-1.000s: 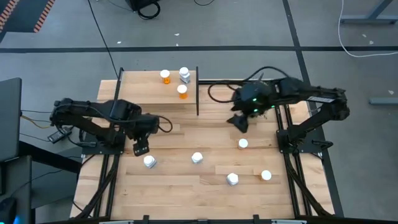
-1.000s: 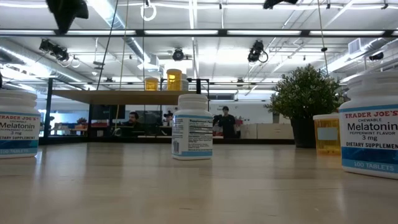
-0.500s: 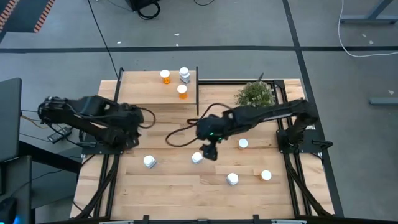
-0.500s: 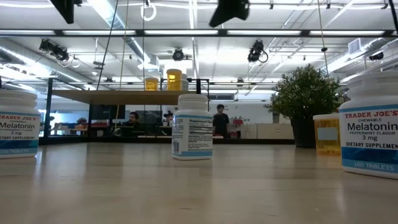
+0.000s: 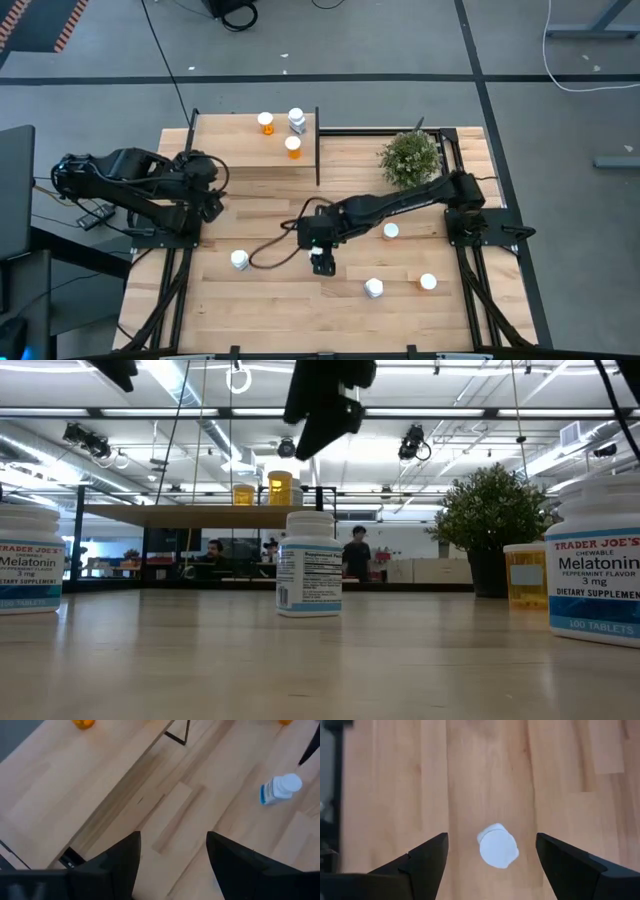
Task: Pick and place medicine bottles onto shelf by color
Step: Put the supplement bottle on the shelf
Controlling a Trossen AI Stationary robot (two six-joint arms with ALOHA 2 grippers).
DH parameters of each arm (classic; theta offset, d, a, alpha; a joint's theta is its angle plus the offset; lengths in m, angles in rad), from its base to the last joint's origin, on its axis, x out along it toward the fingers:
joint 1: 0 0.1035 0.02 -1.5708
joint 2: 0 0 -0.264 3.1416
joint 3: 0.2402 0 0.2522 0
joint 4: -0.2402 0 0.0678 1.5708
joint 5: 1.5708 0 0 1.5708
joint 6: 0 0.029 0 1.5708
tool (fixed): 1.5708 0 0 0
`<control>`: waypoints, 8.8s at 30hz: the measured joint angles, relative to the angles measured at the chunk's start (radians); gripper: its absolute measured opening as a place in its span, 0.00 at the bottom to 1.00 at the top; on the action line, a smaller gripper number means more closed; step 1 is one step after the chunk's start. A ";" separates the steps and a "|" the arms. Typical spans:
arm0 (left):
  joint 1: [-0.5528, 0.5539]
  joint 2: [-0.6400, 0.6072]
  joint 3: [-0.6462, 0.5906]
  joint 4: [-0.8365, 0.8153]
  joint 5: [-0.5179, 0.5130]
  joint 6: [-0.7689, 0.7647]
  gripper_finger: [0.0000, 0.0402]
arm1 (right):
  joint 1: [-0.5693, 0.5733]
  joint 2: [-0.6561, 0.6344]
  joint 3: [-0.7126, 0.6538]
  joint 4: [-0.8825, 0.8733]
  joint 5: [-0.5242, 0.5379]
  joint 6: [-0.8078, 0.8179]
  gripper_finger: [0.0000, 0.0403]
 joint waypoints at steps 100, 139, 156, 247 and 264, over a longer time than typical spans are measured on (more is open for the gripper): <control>0.001 0.002 0.000 0.050 -0.024 -0.058 0.48 | -0.422 0.123 0.422 0.216 0.010 -0.144 0.49; 0.001 0.002 0.000 0.101 -0.023 -0.172 0.48 | -0.452 0.123 0.204 0.598 0.022 -0.239 0.60; 0.001 0.002 0.000 0.104 -0.023 -0.170 0.47 | -0.449 0.124 0.235 0.576 0.062 -0.211 0.61; 0.764 0.205 -0.385 0.809 0.444 0.965 0.01 | -0.440 -0.236 0.441 -0.143 0.201 -0.297 0.61; 0.749 0.197 -0.359 0.779 0.447 0.819 0.07 | -0.439 -0.235 0.441 -0.145 0.245 -0.274 0.61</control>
